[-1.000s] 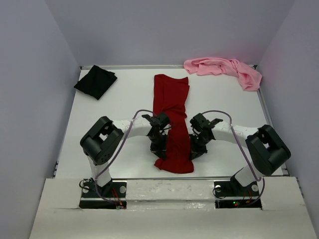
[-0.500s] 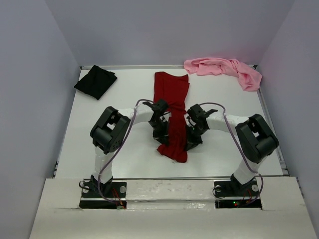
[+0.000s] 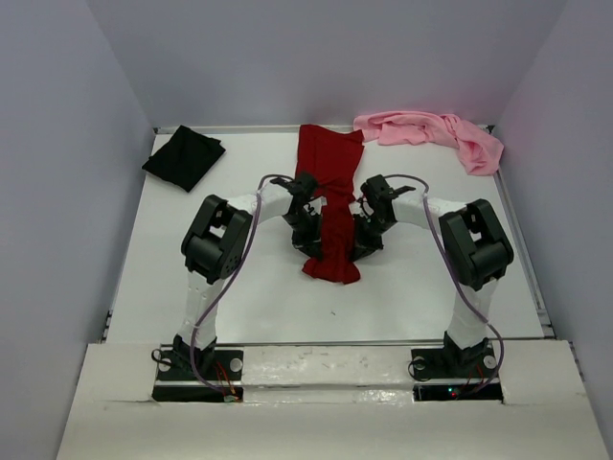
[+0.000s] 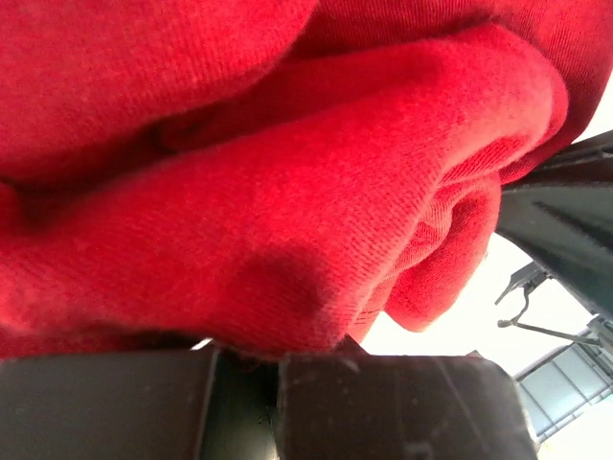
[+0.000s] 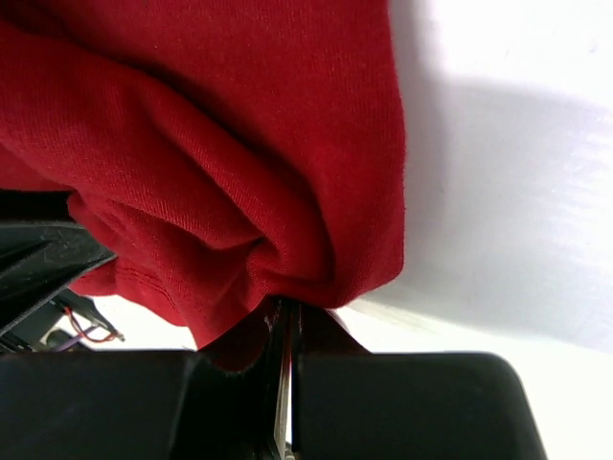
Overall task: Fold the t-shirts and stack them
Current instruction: Fold the tshirt
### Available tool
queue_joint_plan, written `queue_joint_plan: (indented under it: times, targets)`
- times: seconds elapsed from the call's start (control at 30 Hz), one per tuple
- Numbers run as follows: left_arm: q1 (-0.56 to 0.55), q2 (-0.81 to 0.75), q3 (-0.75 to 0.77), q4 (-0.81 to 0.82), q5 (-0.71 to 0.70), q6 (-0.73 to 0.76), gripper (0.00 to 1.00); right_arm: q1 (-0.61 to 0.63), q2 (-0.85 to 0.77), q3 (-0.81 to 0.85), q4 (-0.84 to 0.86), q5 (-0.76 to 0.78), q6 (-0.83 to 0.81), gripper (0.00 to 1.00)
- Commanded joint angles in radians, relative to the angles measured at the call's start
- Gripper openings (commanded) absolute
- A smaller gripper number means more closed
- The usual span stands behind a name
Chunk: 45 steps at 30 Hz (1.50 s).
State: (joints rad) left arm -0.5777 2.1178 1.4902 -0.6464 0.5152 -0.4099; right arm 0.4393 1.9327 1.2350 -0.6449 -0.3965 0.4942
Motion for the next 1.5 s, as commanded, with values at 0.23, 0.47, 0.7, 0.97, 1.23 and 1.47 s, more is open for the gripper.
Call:
queue_joint_plan:
  times: [0.23, 0.47, 0.7, 0.97, 1.23, 1.47]
  targets:
    - [-0.002, -0.117, -0.168, -0.009, -0.158, 0.071, 0.0, -0.004, -0.142, -0.092, -0.099, -0.005, -0.037, 0.0]
    - [-0.02, -0.232, -0.284, -0.048, -0.133, 0.068, 0.0, -0.004, -0.256, -0.163, -0.191, 0.001, -0.037, 0.0]
    - [-0.043, -0.265, -0.331, -0.052, -0.084, 0.049, 0.0, -0.004, -0.299, -0.21, -0.229, -0.016, -0.042, 0.0]
    - [-0.068, -0.291, -0.349, -0.064, -0.07, 0.023, 0.0, -0.004, -0.325, -0.241, -0.269, -0.033, -0.057, 0.0]
    - [-0.074, -0.346, -0.415, -0.064, -0.08, -0.03, 0.0, -0.004, -0.347, -0.301, -0.272, -0.033, -0.074, 0.0]
    - [-0.088, -0.381, -0.467, -0.013, -0.055, -0.079, 0.6, -0.004, -0.35, -0.302, -0.256, -0.031, -0.071, 0.23]
